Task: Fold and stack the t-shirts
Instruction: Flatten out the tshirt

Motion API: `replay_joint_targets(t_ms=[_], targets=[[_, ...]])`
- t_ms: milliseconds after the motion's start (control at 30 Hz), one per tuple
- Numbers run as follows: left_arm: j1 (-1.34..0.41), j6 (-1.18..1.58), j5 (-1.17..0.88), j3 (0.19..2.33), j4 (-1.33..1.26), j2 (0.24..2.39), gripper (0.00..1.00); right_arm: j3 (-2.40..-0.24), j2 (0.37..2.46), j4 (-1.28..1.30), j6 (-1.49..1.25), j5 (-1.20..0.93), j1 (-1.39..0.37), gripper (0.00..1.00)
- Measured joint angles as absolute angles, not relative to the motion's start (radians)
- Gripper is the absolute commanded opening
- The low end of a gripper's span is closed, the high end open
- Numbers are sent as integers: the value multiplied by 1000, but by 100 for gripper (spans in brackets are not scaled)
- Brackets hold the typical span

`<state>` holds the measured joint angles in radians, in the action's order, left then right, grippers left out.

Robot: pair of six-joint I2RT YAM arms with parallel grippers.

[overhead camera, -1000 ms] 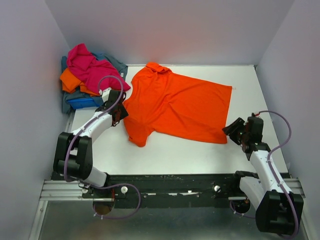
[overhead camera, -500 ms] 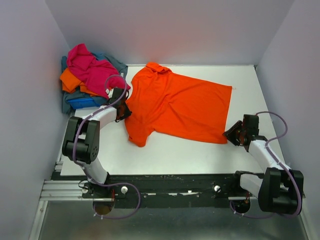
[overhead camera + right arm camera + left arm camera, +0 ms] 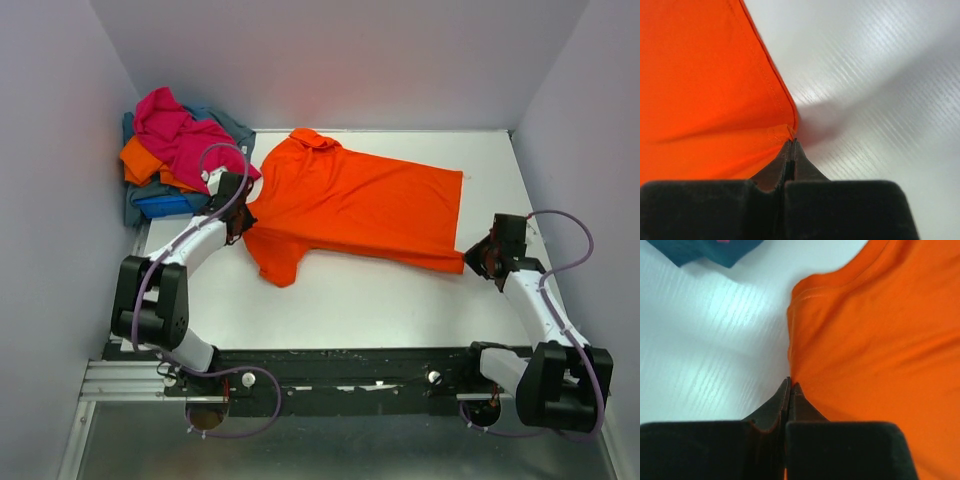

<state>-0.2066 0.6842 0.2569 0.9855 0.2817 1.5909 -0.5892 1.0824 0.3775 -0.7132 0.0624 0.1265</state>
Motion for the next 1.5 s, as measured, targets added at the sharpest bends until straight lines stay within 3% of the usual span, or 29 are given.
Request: replay_joint_targets(t_ms=[33, 100, 133, 167, 200, 233, 267, 433, 700, 867, 1100, 1133, 1300, 1500], targets=[[-213, 685, 271, 977, 284, 1555, 11, -600, 1082, 385, -717, 72, 129, 1], [-229, 684, 277, 963, 277, 1507, 45, -619, 1082, 398, -725, 89, 139, 1], [-237, 684, 276, 959, 271, 1496, 54, -627, 1082, 406, -731, 101, 146, 2], [-245, 688, 274, 958, 264, 1497, 55, -630, 1082, 409, -733, 107, 160, 9], [-253, 682, 266, 960, 254, 1514, 57, -632, 1084, 412, -736, 111, 173, 29], [-258, 685, 252, 964, 247, 1535, 59, -635, 1087, 413, -742, 115, 189, 55], [-262, 686, 244, 970, 248, 1562, 61, -637, 1093, 414, -744, 115, 205, 62], [-263, 677, 228, 978, 277, 1638, 64, -653, 1118, 413, -693, 79, 231, 65], [-196, 663, 219, 978, 268, 1601, 56, -566, 939, 382, -633, -23, 230, 56], [-163, 663, 166, 1006, 260, 1684, 48, -543, 935, 379, -619, -70, 230, 54], [-164, 665, 89, 1063, 247, 1781, 45, -524, 937, 377, -617, -89, 230, 51], [-164, 666, 80, 1071, 245, 1790, 41, -524, 939, 376, -617, -92, 230, 51], [-164, 674, 45, 1096, 232, 1820, 4, -524, 962, 363, -619, -105, 230, 49], [-159, 656, 71, 1116, 252, 1831, 0, -523, 968, 360, -617, -118, 230, 48]])
